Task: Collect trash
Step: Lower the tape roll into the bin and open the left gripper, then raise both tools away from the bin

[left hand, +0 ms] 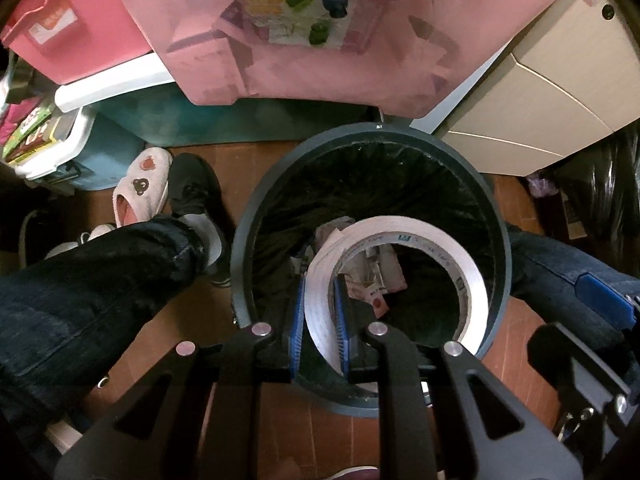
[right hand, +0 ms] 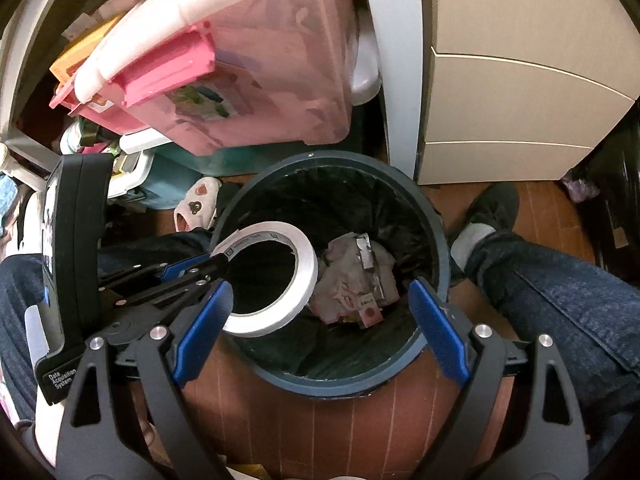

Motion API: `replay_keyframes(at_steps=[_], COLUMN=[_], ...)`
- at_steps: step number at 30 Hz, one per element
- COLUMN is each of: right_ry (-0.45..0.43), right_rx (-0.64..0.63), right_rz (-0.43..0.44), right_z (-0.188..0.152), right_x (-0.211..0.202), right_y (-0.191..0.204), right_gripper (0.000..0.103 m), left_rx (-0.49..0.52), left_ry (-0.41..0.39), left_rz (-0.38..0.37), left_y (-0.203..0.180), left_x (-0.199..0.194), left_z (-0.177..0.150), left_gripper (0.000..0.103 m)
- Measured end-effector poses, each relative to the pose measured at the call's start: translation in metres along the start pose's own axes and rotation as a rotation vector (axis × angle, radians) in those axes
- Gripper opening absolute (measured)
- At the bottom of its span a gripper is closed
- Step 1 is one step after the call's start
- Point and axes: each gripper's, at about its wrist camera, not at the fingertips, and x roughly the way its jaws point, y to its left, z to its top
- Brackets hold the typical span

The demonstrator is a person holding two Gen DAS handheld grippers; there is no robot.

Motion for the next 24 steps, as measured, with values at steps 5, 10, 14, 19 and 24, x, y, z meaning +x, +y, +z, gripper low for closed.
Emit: replay_keyframes(at_steps=[5,10,14,19,24], right_ry=[0.005,0.001,-0.003,-0.009,-0.022], right_rx=[0.005,0.007,0.006,0.008,0.007], right_rz=[-0.002,-0.003,-0.002,0.001,0.000], right_z=[0.000,0.001,-0.001,-0.001,-0.002], right_x=[0.002,0.001,0.000,-0.003,-0.010], right_y=[-0.001,-0.002,-0.002,-0.003,-0.002], right_gripper=[0.089,0.089,0.089,0.089,0.089], left_rx=[0.001,0.004,0.004,0.006,0.005], left_ry=[0.005,-0.002,-0.009,-0.019,-0.032], left_rz=[-0.001,-0.001,0.000,0.000,-0.002], left_y=[-0.002,-0.003,-0.003,-0.003,-0.004], left_x=[0.004,0.004,0.002,-0.002,-0.009], left_z=[0.000,0.001,0.001,0.001,0.001], left_gripper=[0.017,0.017,0.017,0.017,0.022])
